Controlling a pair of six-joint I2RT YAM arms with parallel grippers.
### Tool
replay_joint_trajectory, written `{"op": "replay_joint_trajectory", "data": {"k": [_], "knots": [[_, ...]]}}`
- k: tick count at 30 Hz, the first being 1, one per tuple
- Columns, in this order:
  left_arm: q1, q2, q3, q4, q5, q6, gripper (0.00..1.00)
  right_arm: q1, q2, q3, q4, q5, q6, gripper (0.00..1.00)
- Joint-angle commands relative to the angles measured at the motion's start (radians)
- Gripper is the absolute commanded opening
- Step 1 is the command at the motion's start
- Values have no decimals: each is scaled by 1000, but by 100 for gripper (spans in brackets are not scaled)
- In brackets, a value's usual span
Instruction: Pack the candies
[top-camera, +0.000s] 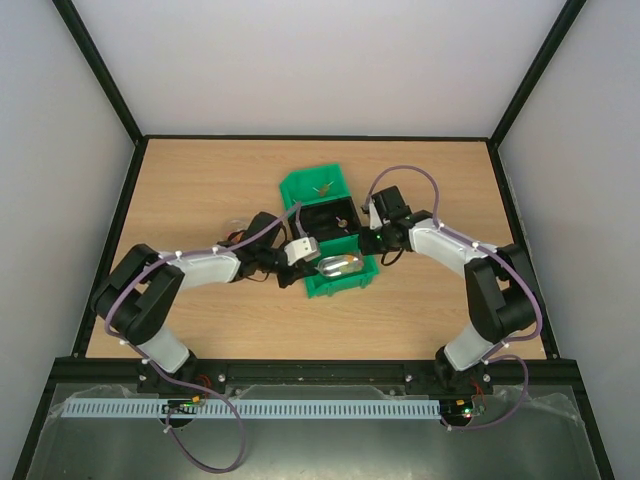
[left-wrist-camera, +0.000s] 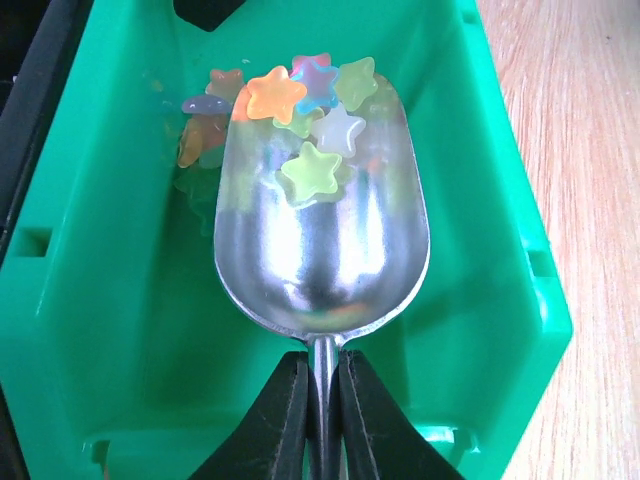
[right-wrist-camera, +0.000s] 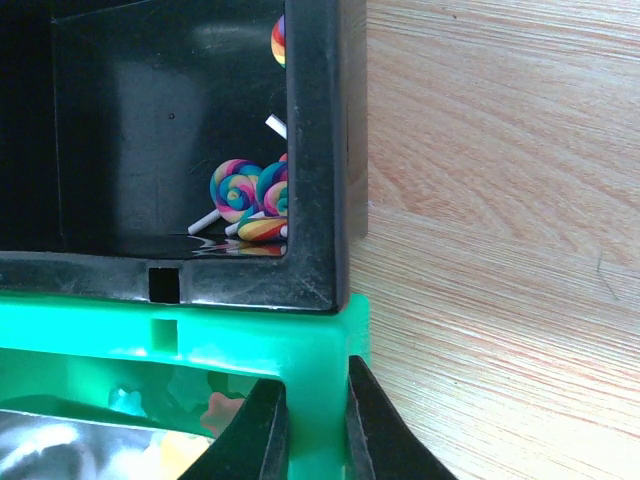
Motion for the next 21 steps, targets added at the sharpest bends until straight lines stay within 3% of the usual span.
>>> {"op": "replay_joint_trajectory", "data": {"k": [1,10,21], "knots": [[3,-31,-23,110,75,-38,2,-16,-39,-1,-40,-36,-26,1],[5,-73,-78,214,55,-116,2,-36,-44,-1,-54,-50,-50,1],[46,-205,-96,79,66,-84,2,-40,-22,18,-46,-35,-53,1]]}}
